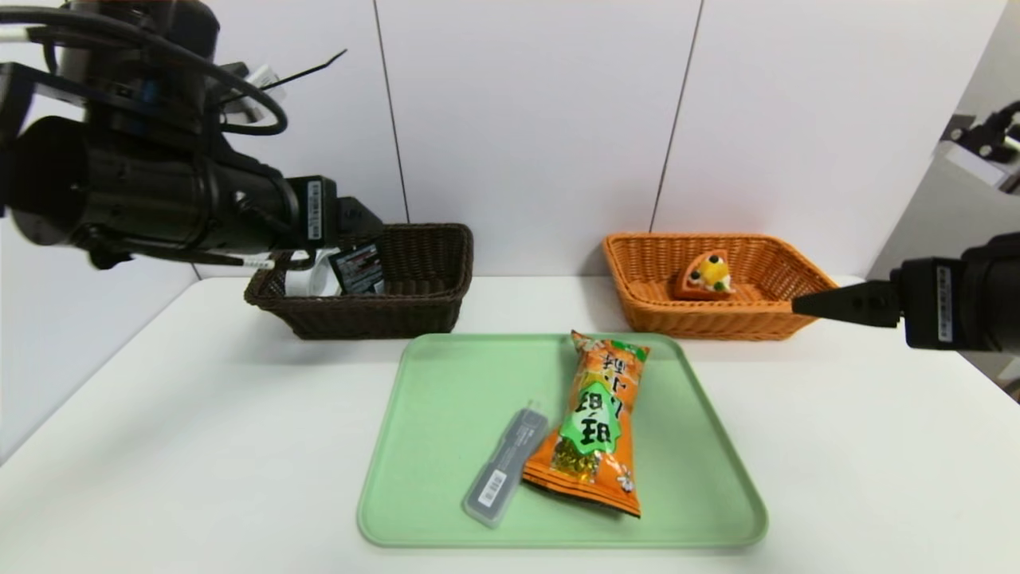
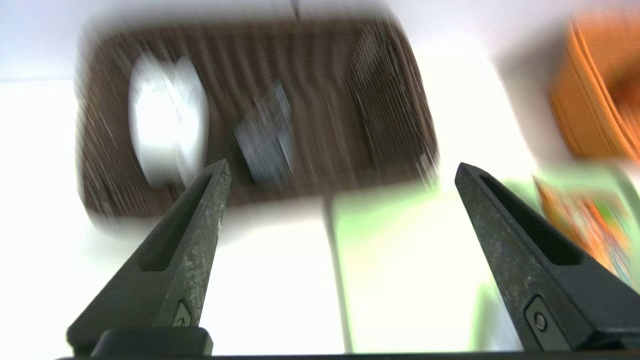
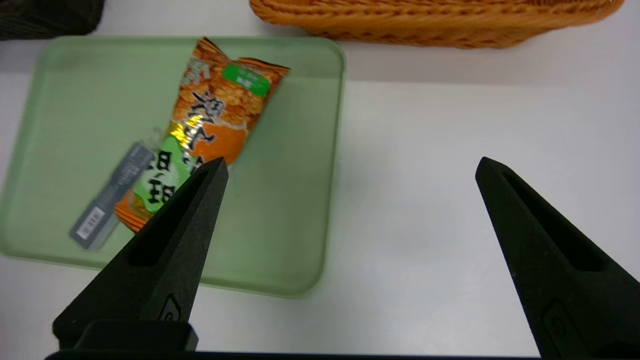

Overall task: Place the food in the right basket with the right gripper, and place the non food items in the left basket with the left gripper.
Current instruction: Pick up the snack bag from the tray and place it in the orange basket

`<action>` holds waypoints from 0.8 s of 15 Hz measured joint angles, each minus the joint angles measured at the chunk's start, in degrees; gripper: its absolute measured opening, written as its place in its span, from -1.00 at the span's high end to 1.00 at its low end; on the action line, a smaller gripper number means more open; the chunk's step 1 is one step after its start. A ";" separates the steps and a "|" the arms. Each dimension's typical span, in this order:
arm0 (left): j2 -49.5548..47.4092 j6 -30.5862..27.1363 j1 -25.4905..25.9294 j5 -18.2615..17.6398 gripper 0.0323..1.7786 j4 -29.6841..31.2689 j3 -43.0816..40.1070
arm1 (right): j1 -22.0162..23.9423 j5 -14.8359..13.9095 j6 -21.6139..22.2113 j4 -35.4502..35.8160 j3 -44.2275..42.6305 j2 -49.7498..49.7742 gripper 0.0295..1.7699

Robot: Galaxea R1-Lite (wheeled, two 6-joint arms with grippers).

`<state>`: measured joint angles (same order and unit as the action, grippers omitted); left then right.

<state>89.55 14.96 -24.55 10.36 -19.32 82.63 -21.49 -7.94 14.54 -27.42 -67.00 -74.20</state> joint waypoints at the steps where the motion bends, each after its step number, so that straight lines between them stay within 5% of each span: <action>1: -2.27 2.57 -1.10 -0.11 -0.81 -4.96 -1.07 | -1.02 0.02 1.18 -2.65 -4.88 -2.06 -0.93; 7: -15.74 4.13 -2.27 0.41 -0.87 -9.42 -16.24 | -10.95 0.04 19.66 -26.88 -39.25 -24.80 -0.93; 12: -27.19 4.06 -1.93 1.05 -0.88 -10.12 -26.60 | -15.99 1.22 34.11 -33.57 -45.43 -42.69 -0.93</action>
<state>62.37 19.02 -26.48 11.41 -29.44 56.03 -37.49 -6.72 48.65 -60.99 -112.43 -116.90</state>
